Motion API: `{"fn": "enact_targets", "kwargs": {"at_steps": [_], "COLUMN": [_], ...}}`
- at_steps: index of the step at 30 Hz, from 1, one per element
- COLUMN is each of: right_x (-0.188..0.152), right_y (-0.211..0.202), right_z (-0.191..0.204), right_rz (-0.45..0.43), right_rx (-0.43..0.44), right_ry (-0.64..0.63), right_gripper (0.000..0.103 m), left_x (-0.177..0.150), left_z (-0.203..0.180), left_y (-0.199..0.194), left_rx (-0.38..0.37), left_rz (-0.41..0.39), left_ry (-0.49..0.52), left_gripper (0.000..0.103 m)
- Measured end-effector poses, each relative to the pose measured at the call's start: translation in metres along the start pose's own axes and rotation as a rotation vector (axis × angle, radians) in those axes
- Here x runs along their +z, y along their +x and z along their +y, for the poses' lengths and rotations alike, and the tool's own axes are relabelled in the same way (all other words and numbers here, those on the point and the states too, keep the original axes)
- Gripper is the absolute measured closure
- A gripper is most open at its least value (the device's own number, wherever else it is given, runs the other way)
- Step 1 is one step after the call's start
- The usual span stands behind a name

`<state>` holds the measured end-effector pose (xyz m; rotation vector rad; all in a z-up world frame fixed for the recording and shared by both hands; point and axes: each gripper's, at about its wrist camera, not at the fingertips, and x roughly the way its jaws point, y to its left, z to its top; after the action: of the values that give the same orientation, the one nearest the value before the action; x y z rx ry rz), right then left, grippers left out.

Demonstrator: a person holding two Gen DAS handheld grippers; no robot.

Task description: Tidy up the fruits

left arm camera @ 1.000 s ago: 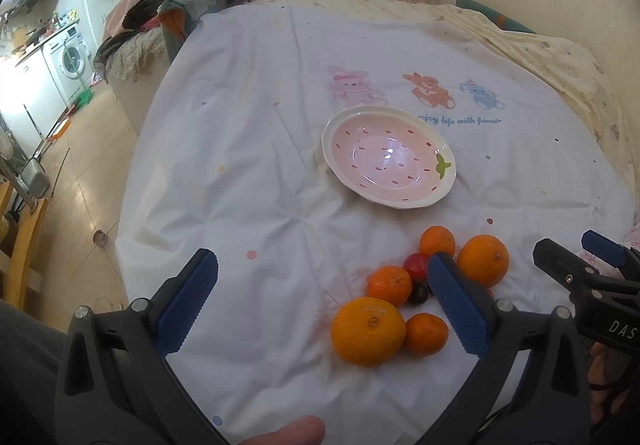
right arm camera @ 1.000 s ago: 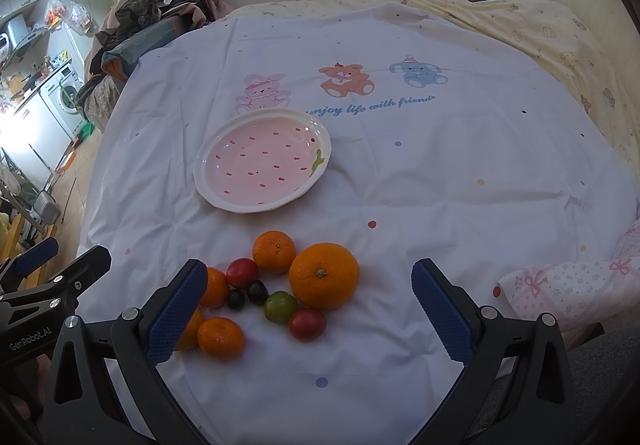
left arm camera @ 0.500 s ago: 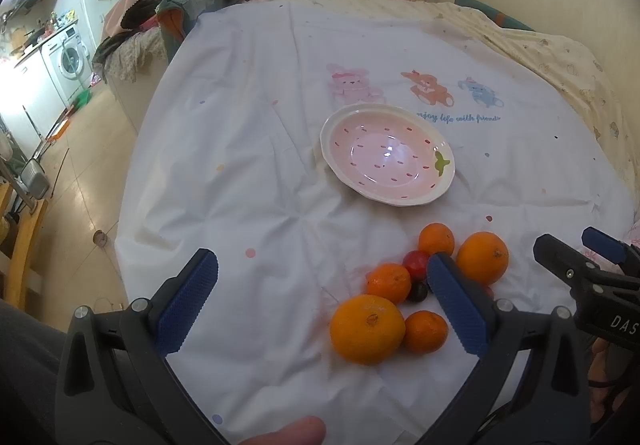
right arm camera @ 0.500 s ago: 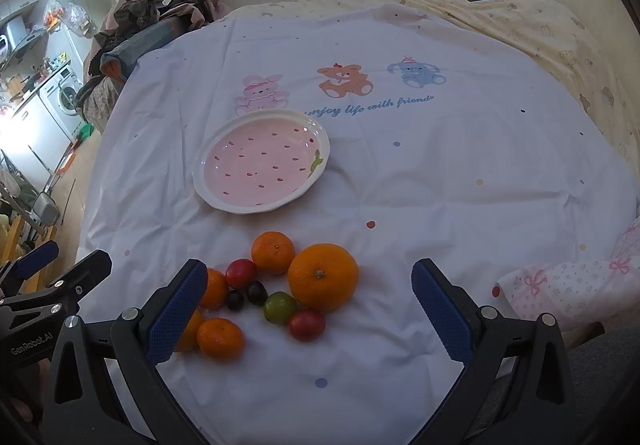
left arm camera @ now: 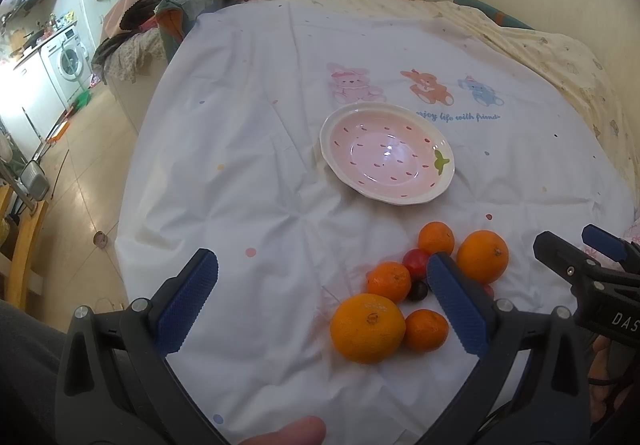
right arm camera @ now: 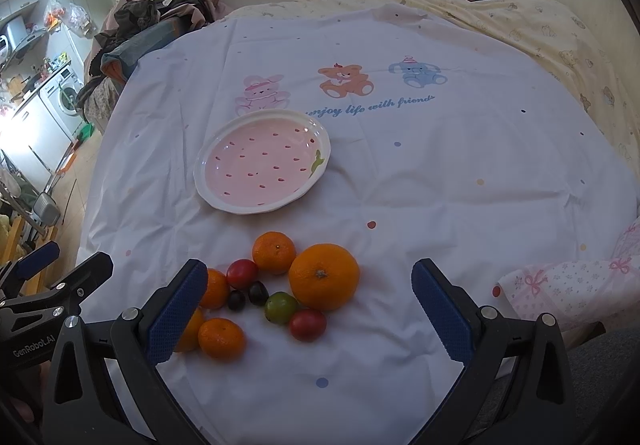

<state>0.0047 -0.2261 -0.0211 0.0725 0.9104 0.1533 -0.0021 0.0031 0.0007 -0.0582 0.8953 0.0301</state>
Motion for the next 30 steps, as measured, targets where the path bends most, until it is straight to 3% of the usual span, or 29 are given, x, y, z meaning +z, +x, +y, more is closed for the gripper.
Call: {"fn": "enact_targets", "kwargs": {"at_steps": [21,30], "right_x": [-0.001,0.002], "right_y": [0.001,-0.002], "right_z": [0.002,0.000], "right_rz": [0.005,0.009], "right_rx": [0.004,0.028], "right_ry": [-0.001,0.019], "right_gripper": [0.000,0.000], "left_x": [-0.001,0.016], "left_z": [-0.001,0.006], "left_y": [-0.001,-0.010], "left_rx": [0.005,0.006], "left_rz": [-0.003,0.050], "left_ry": [0.005,-0.006], "left_gripper": [0.000,0.000]}}
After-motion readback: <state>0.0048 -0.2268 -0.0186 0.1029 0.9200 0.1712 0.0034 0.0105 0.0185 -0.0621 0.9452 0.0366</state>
